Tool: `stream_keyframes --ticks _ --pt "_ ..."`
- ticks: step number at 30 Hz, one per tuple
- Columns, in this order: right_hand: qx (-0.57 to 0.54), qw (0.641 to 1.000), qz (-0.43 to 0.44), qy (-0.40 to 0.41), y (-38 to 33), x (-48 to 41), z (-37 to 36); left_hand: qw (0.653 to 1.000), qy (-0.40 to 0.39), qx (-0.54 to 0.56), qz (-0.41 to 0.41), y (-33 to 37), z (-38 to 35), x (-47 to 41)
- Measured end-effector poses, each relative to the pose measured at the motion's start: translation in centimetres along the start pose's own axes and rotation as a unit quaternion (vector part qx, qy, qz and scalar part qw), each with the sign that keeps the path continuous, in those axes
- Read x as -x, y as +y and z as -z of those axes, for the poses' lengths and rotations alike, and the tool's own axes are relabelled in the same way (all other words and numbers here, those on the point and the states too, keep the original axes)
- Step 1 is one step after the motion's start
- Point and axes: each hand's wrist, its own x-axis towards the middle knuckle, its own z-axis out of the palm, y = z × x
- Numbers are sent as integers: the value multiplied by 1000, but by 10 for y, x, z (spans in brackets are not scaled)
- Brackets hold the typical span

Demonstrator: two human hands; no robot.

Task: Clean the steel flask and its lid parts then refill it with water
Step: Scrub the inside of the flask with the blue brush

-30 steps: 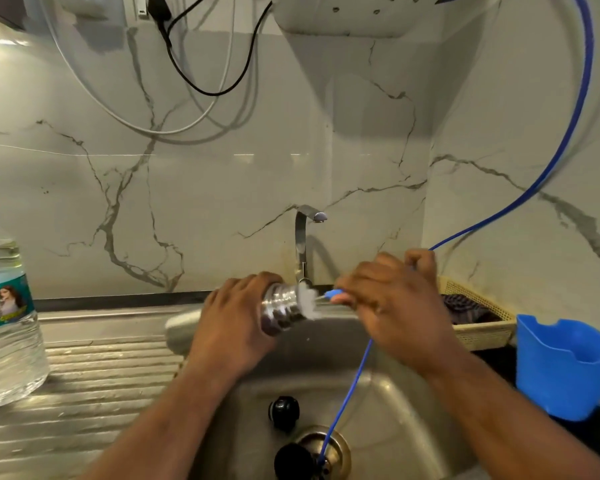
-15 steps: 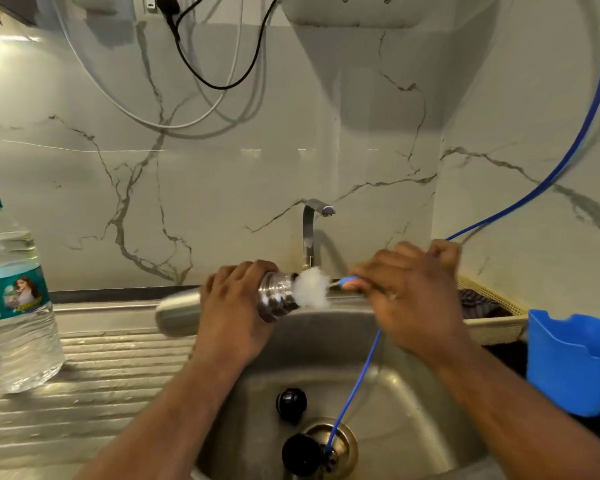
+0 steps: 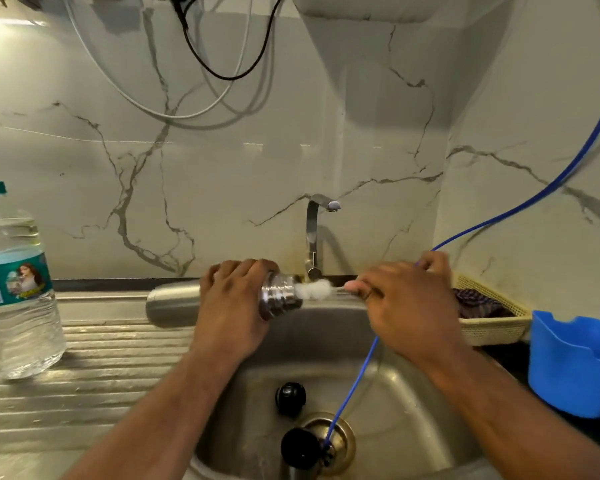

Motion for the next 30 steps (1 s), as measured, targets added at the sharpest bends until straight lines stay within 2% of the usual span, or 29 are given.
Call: stream_keyframes --ticks 3,7,10,13,15,16,17,19,20,21,22,24,25,26,28,30 --pt "-34 996 32 -71 -18 9 -11 995 -33 -42 -83 20 -4 2" --pt "-105 993 38 -39 -9 3 -7 998 -40 -52 -4 3 0 0" --pt "-65 995 72 -19 -2 0 -12 998 -32 -37 48 -14 4 0" --pt "-65 993 84 -57 1 4 -13 997 -48 -54 36 -14 6 1" --pt "-94 986 45 -129 -1 4 -8 996 -46 -67 25 -12 6 0" --pt "-162 969 -5 -188 -1 5 -7 996 -43 -73 19 -11 5 0" --pt "-279 922 -90 -251 -2 4 -6 996 -42 -79 13 -12 4 1" --pt "-517 726 -280 -357 -3 5 -2 996 -35 -87 11 -12 2 0" --pt "-562 665 -317 -375 -3 6 -3 995 -32 -89 15 -13 2 0" --pt "-565 663 -317 -376 -3 6 -4 995 -31 -90 19 -12 3 0" --pt "-537 708 -287 -359 -5 7 -4 995 -31 -89 23 -12 2 0" --pt "-391 871 -171 -242 -7 7 -7 996 -31 -80 36 -11 3 0" --pt "-309 931 -107 -162 -7 6 -7 996 -33 -76 45 -12 3 0" --pt "-254 961 -47 -98 -6 4 -8 995 -37 -72 51 -12 3 0" --pt "-223 974 16 -39 -5 4 -10 995 -47 -67 53 -11 2 0" --pt "-258 964 -31 -52 -4 4 -11 995 -51 -68 46 -9 1 0"
